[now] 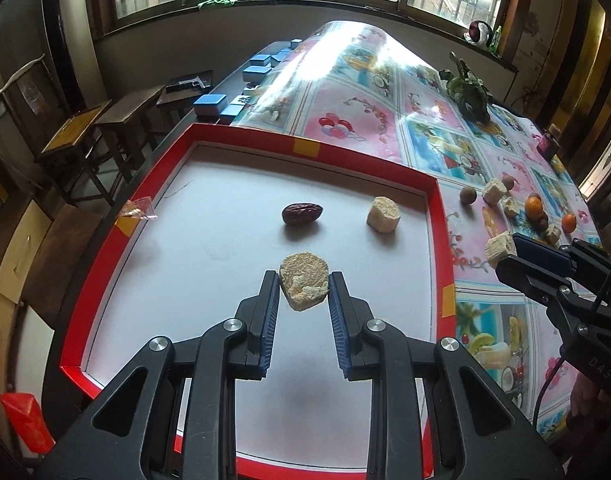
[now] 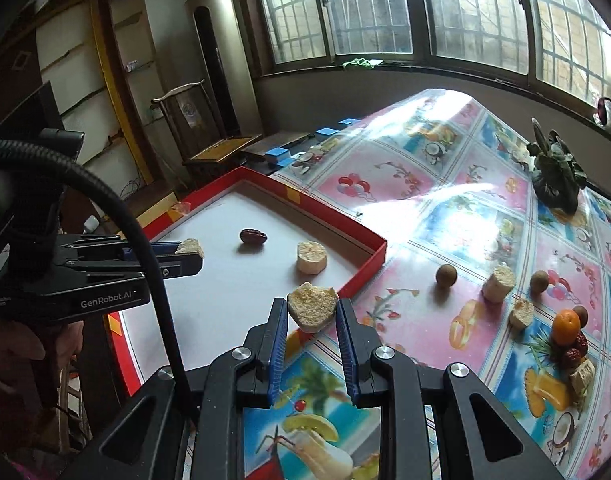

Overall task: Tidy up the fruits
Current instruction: 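Carry both slices into the red tray and open both tools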

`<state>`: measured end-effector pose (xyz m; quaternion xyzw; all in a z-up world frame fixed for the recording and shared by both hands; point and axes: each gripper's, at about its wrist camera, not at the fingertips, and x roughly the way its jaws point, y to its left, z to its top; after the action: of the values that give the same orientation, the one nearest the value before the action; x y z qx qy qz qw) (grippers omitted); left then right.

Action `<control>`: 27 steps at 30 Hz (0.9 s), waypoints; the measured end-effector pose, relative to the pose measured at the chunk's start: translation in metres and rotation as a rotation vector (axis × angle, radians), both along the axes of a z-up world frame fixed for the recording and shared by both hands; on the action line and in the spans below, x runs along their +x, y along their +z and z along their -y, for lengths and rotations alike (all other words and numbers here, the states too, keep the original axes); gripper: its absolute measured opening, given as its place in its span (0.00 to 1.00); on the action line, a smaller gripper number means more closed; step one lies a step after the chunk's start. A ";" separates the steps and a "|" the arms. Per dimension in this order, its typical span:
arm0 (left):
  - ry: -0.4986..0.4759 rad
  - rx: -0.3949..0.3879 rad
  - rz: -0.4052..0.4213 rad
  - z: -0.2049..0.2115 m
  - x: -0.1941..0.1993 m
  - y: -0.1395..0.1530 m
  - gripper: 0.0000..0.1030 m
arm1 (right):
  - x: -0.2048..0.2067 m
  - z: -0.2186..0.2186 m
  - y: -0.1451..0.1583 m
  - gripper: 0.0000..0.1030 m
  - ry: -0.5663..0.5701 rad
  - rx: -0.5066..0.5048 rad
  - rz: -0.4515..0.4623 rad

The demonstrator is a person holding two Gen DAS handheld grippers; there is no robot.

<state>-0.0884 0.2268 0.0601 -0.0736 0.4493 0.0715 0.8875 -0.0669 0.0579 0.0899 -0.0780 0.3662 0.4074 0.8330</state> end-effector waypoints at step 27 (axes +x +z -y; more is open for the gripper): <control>0.090 0.034 -0.073 -0.026 0.021 -0.032 0.24 | 0.025 -0.095 -0.056 0.23 0.119 -0.106 -0.105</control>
<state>-0.0671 0.2526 0.0280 -0.0759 0.4762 0.1214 0.8676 -0.0415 0.1529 0.0336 -0.1220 0.4249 0.4397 0.7818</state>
